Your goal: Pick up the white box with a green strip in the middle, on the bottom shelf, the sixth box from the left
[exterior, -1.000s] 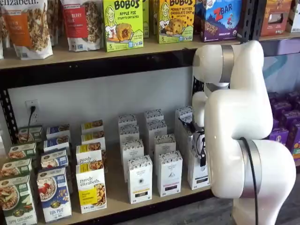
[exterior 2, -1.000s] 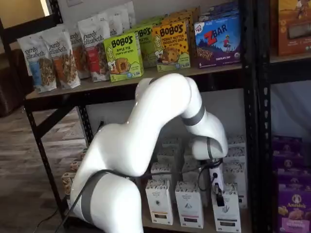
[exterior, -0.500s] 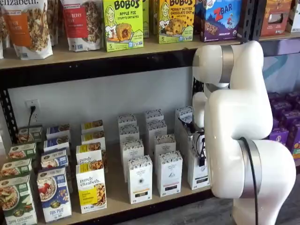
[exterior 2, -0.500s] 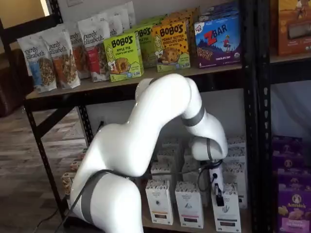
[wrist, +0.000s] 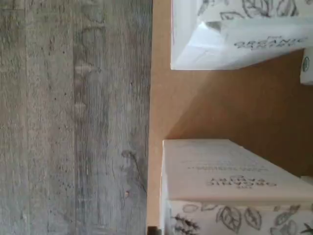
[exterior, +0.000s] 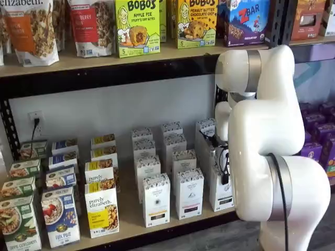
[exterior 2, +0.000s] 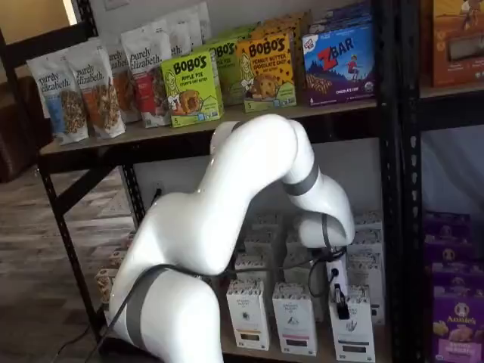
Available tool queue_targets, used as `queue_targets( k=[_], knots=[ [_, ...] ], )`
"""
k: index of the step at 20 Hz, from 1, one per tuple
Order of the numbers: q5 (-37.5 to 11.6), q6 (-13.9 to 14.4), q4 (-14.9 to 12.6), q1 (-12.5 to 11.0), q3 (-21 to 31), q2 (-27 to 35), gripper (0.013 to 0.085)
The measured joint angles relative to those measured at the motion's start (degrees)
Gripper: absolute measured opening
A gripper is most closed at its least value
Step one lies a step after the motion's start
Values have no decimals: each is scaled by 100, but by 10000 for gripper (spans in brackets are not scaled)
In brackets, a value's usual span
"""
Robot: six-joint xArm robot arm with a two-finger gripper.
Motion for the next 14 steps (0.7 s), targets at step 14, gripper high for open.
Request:
queue_targets(
  k=[14],
  knots=[
    [-241,289,-274,26,467,-271,490]
  ],
)
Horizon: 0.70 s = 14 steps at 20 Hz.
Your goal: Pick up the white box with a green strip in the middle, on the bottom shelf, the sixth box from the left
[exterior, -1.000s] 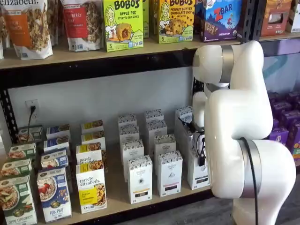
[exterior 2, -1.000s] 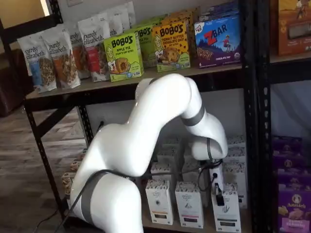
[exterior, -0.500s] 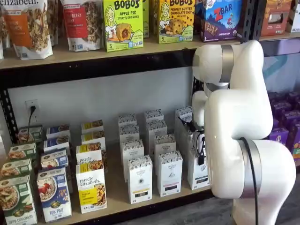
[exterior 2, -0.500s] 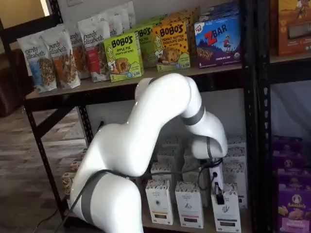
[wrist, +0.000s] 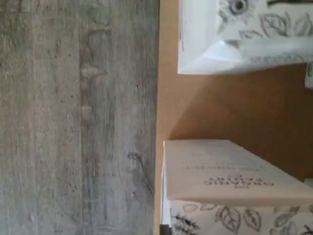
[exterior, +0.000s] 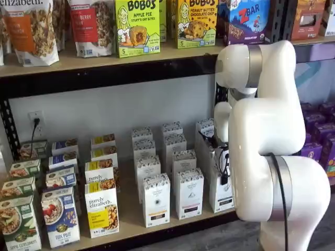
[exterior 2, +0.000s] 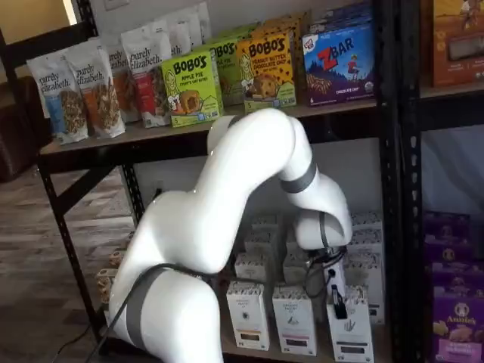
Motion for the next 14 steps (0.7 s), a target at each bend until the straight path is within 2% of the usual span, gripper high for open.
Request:
queue_targets(
  k=[4,9,11,12,14],
  knots=[
    [-245,240,-224,14,527,-318,490],
    [-527,800,-701,99,1461,-935,490],
    [-637,836,-664,160,1896,-1251,490],
    [-663,768,-547,198,2120,-1432,490],
    [-695,447,-111,287,2585,-1826,490]
  ],
)
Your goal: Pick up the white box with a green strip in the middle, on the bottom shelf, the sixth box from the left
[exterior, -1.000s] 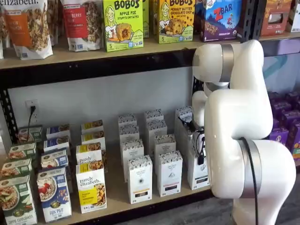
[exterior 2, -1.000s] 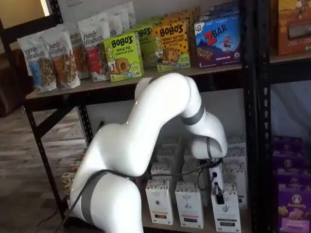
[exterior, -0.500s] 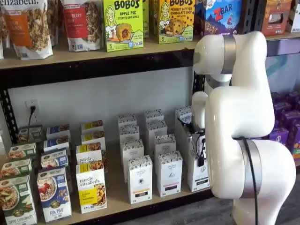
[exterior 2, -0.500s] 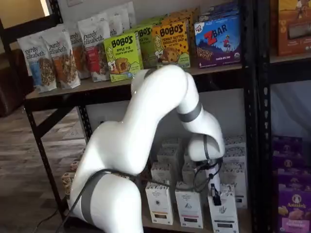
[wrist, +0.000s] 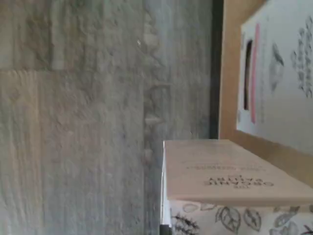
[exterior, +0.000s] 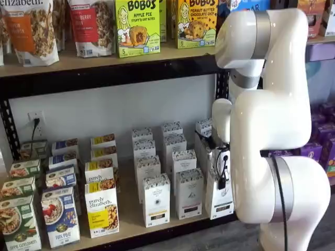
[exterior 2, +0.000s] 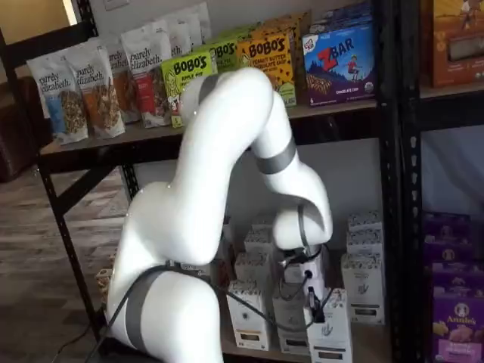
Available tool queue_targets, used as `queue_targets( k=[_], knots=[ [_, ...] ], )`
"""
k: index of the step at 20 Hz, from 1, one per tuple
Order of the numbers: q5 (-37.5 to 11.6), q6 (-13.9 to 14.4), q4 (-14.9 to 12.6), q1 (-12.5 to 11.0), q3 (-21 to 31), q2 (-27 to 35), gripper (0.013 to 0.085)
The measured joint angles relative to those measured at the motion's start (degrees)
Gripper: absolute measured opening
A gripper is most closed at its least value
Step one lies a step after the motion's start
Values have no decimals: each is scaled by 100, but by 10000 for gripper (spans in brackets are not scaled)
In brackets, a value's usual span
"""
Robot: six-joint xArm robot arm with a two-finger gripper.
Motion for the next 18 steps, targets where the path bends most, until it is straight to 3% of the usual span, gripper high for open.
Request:
queue_targets(
  k=[1,2,4,6,18],
  knots=[
    [4,-131,183,38,227,-219,490],
    [37,-86,156,54,441,-434,490],
    [69,194,-146,46,799,-809,490],
    [127,274,-241,41,1179,-1236,490],
    [893,-108,368,277,2226,-2905,490]
  ],
)
